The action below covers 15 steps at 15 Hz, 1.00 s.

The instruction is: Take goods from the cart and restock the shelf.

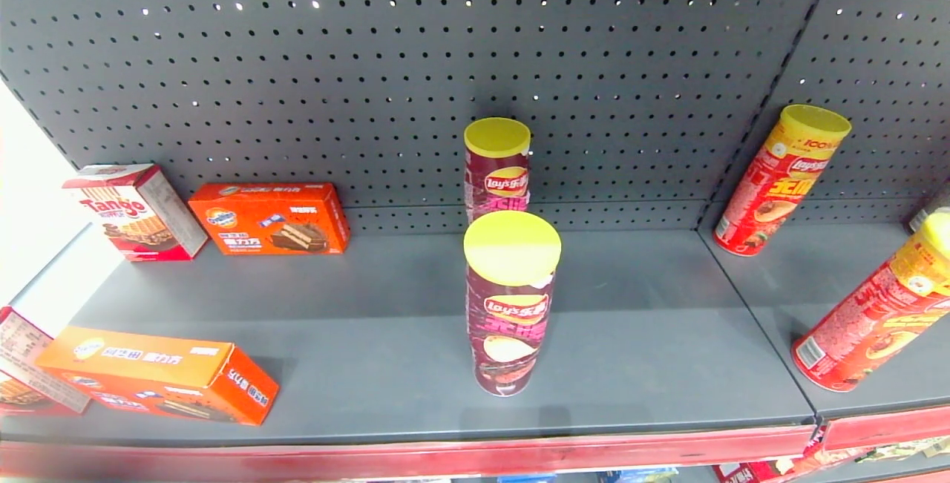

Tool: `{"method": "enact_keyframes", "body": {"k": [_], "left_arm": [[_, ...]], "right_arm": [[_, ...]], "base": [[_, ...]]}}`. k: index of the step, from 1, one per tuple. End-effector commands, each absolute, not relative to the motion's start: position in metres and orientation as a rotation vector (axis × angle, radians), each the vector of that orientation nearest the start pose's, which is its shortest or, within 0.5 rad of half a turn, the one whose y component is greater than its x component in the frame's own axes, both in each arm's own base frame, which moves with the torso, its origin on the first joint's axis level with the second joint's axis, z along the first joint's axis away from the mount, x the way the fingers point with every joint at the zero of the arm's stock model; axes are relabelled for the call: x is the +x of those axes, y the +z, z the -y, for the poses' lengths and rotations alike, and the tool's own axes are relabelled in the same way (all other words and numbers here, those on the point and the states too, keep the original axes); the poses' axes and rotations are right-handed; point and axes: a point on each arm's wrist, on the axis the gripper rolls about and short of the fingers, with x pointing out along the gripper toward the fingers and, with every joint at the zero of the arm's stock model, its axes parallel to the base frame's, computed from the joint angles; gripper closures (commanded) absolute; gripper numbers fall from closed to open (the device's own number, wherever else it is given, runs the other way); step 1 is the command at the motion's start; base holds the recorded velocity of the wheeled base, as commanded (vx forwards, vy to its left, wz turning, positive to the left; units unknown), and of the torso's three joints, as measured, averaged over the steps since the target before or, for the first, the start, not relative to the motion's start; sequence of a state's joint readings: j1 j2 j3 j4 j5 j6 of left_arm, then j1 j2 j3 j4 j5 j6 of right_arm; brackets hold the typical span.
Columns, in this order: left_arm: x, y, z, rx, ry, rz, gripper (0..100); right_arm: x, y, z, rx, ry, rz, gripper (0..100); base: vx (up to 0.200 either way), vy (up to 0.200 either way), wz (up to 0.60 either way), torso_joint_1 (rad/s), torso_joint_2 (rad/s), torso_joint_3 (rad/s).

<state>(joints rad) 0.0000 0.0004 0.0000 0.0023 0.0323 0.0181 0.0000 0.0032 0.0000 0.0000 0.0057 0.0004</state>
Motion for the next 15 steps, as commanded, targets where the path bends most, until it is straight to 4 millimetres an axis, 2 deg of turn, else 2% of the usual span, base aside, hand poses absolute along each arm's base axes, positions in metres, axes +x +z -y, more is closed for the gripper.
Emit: {"method": "enact_keyframes", "body": {"k": [1, 5, 7, 15], "left_arm": [[-0.0228, 0.0753, -0.0007, 0.017, 0.032, -0.002, 0], [-0.0228, 0.0753, -0.0008, 0.009, 0.031, -0.002, 0], [-0.0228, 0.0753, -0.0007, 0.018, 0.026, -0.002, 0], [-0.0228, 0.0753, -0.0008, 0.005, 0.035, -0.002, 0]], "right_arm": [[-0.0225, 0.0756, -0.0001, 0.000, 0.006, -0.005, 0], [-0.0225, 0.0756, -0.0001, 0.002, 0.006, -0.005, 0], [-0.0225, 0.0756, -0.0001, -0.002, 0.006, -0.005, 0], [-0.0225, 0.0756, -0.0001, 0.000, 0.006, -0.005, 0]], "base": [[0.000, 0.000, 0.00, 0.000, 0.00, 0.000], [0.000, 0.000, 0.00, 0.000, 0.00, 0.000], [-0.200, 0.000, 0.00, 0.002, 0.01, 0.000], [0.000, 0.000, 0.00, 0.000, 0.00, 0.000]]}}
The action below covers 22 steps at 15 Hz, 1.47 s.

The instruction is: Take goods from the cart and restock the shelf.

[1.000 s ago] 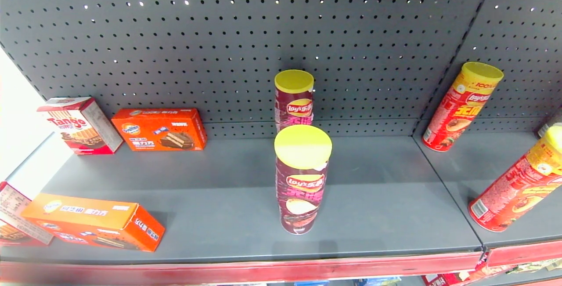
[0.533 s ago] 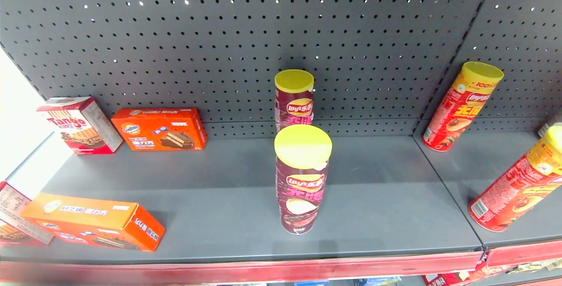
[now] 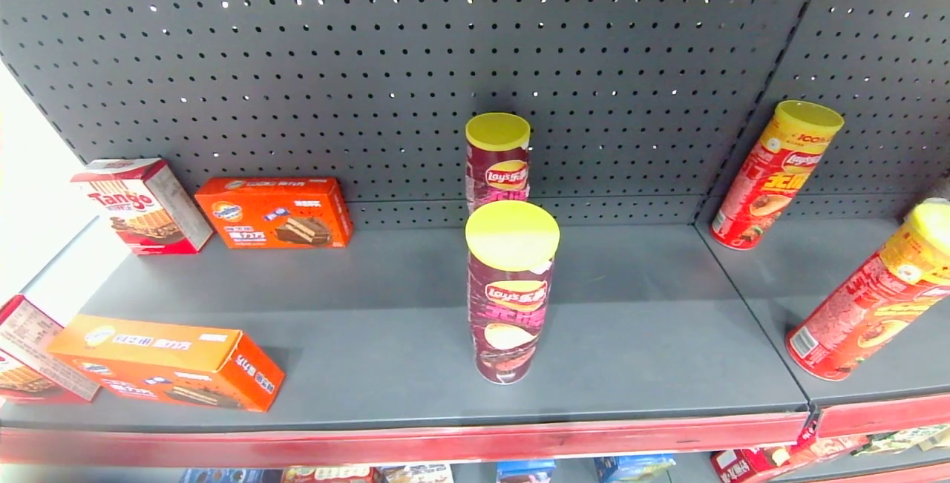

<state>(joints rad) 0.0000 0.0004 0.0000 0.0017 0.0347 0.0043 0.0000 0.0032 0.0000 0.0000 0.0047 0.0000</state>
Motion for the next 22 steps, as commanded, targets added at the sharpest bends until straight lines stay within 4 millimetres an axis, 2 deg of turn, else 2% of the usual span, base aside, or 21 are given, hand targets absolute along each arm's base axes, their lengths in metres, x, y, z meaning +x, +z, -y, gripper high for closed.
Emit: {"method": "enact_keyframes", "body": {"k": [1, 8, 10, 22], "left_arm": [[-0.0228, 0.0753, -0.0008, 0.005, 0.035, -0.002, 0], [-0.0228, 0.0753, -0.0007, 0.017, 0.029, -0.002, 0], [-0.0228, 0.0753, -0.0007, 0.018, 0.031, -0.002, 0], [-0.0228, 0.0753, -0.0007, 0.005, 0.032, -0.002, 0]], "right_arm": [[-0.0225, 0.0756, -0.0001, 0.000, 0.005, -0.005, 0], [-0.0225, 0.0756, 0.0000, 0.000, 0.002, -0.005, 0], [-0.0225, 0.0756, 0.0000, 0.000, 0.002, -0.005, 0], [-0.0225, 0.0757, 0.0000, -0.002, 0.000, -0.003, 0]], "base": [[0.000, 0.000, 0.60, 0.007, 0.00, -0.002], [0.000, 0.000, 0.09, 0.000, 0.00, 0.001], [0.000, -0.200, 0.00, 0.000, 0.00, 0.005], [-0.017, 0.000, 0.00, 0.000, 0.00, 0.000]]}}
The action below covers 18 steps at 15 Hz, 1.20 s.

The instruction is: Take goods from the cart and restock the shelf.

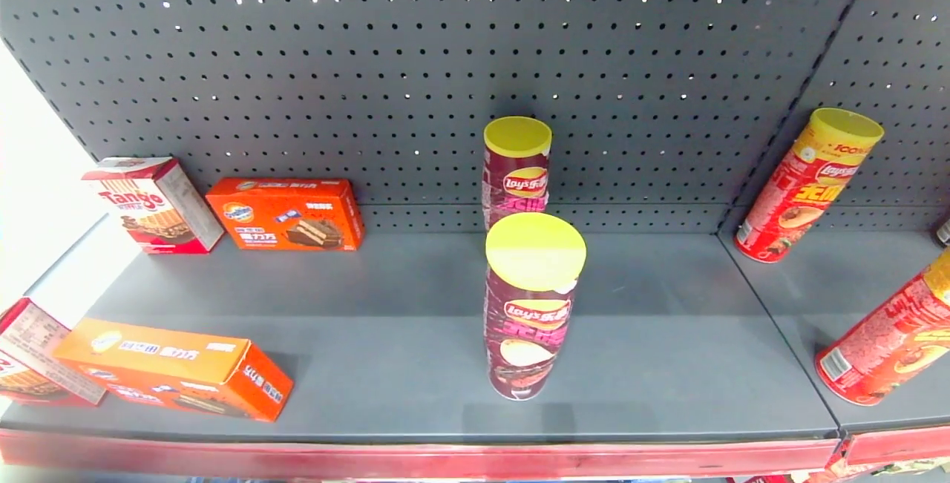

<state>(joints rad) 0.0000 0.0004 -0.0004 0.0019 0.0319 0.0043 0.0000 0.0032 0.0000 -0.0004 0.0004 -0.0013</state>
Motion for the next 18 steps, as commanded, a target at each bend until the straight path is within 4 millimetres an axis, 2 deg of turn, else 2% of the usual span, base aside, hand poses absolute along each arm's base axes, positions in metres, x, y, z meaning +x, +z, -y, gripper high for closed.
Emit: {"method": "enact_keyframes", "body": {"k": [1, 7, 9, 18], "left_arm": [[-0.0228, 0.0753, -0.0007, 0.003, 0.032, -0.002, 0], [-0.0229, 0.0757, -0.0007, 0.003, 0.032, 0.000, 0], [-0.0228, 0.0753, -0.0007, 0.002, 0.032, -0.002, 0], [-0.0228, 0.0753, -0.0007, 0.002, 0.035, -0.002, 0]], "right_arm": [[-0.0225, 0.0756, 0.0000, -0.002, 0.002, -0.005, 0], [-0.0225, 0.0757, 0.0000, 0.000, 0.002, -0.003, 0], [-0.0225, 0.0757, 0.0000, -0.002, 0.002, -0.003, 0], [-0.0225, 0.0756, 0.0000, -0.002, 0.002, -0.005, 0]], "base": [[0.000, 0.000, 0.00, 0.000, 0.00, 0.000], [0.000, 0.000, 0.00, 0.000, 0.00, 0.000], [-0.200, 0.000, 0.00, -0.005, 0.00, 0.000], [0.000, 0.000, 0.00, 0.000, 0.00, 0.000]]}}
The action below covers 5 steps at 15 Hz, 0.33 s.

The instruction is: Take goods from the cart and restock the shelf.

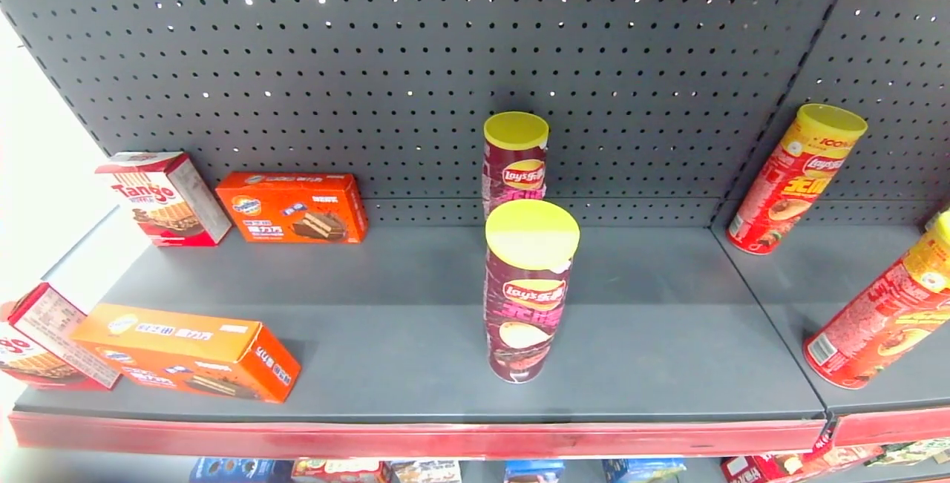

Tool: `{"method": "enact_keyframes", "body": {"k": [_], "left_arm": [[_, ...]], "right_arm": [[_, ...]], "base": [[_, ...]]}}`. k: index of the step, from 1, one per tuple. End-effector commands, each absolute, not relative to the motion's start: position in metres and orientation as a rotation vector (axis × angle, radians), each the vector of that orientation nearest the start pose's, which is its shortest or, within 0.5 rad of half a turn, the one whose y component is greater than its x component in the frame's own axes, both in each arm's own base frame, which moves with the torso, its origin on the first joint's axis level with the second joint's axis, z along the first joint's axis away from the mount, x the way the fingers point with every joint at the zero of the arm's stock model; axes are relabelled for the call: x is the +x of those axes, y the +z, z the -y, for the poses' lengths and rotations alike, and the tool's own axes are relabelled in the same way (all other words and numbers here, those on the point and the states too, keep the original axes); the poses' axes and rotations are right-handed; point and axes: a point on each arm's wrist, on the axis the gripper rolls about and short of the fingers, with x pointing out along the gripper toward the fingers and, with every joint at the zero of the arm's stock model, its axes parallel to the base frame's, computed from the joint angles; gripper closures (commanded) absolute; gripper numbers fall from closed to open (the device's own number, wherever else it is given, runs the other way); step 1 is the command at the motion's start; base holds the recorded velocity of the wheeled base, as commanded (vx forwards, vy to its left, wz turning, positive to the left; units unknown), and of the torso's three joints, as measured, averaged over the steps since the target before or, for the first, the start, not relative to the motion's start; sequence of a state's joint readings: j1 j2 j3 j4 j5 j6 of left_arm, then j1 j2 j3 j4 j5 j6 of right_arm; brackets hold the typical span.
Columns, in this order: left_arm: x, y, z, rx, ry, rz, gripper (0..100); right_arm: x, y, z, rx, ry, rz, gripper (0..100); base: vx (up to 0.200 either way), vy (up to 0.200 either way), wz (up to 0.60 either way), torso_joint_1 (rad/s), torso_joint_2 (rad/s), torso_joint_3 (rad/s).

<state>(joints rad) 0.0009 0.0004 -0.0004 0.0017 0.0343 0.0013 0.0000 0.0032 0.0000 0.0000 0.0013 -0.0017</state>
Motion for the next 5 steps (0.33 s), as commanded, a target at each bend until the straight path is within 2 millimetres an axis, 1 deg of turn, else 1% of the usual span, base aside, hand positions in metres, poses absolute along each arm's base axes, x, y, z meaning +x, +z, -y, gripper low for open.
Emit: {"method": "enact_keyframes", "body": {"k": [1, 5], "left_arm": [[-0.0228, 0.0753, -0.0007, 0.002, 0.035, -0.002, 0], [-0.0228, 0.0753, -0.0007, 0.002, 0.035, -0.002, 0]], "right_arm": [[-0.0225, 0.0756, 0.0000, -0.002, 0.002, -0.005, 0], [-0.0225, 0.0757, 0.0000, -0.002, 0.002, -0.003, 0]], "base": [[0.000, 0.000, 0.00, 0.000, 0.00, 0.000], [0.000, 0.000, 0.00, 0.000, 0.00, 0.000]]}}
